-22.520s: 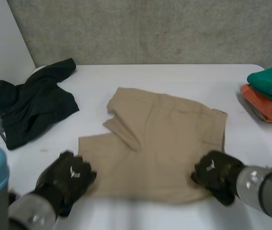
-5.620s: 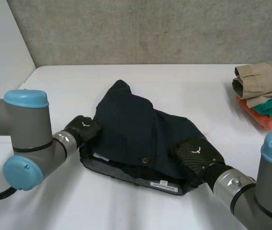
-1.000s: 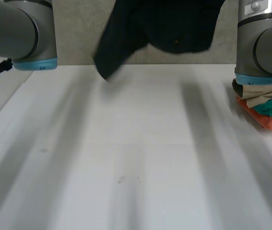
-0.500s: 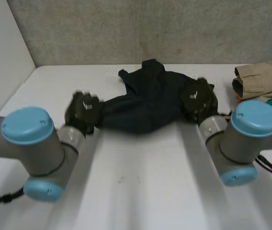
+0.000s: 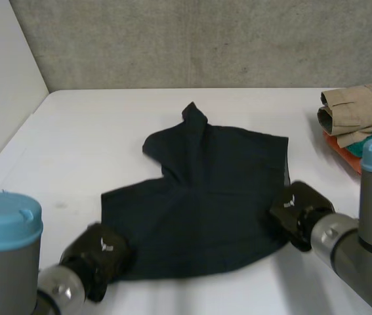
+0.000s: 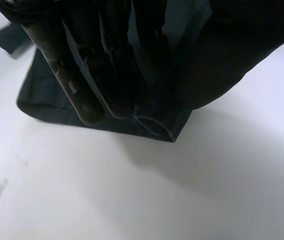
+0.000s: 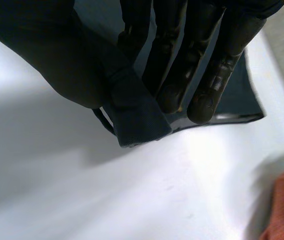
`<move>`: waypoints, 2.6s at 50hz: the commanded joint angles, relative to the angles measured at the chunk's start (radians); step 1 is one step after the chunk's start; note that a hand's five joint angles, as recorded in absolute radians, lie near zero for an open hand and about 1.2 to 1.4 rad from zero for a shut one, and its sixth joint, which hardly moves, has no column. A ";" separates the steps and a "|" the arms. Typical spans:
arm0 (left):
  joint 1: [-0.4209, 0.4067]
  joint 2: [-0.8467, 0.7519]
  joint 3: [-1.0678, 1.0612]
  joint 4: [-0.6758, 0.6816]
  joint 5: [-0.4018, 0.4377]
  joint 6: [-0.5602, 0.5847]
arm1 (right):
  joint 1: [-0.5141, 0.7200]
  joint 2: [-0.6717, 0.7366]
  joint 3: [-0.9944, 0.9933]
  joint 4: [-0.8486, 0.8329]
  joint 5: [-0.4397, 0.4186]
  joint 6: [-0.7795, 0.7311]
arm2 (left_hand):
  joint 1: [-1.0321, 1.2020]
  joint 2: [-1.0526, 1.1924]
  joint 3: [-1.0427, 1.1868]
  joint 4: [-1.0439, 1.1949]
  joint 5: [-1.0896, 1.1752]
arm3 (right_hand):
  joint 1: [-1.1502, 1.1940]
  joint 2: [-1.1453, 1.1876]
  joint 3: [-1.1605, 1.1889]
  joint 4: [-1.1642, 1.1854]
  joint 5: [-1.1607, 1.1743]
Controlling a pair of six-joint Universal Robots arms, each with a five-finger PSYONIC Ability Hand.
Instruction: Fold the laundry.
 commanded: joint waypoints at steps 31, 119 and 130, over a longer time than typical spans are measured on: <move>0.221 -0.416 0.545 0.338 0.374 -0.005 | -0.009 -0.074 0.141 -0.115 -0.006 -0.045 | -0.714 -0.782 -0.781 -0.789 -0.747 | 0.409 0.228 0.213 0.207 0.236; 0.115 0.053 0.168 0.072 0.104 -0.292 | -0.044 -0.022 0.115 -0.224 -0.002 0.111 | -0.684 -0.752 -0.751 -0.759 -0.717 | 0.409 0.228 0.213 0.207 0.236; 0.090 0.082 0.063 -0.087 0.164 -0.346 | -0.041 -0.022 0.115 -0.226 0.000 0.115 | -0.693 -0.761 -0.760 -0.768 -0.726 | 0.409 0.228 0.213 0.207 0.236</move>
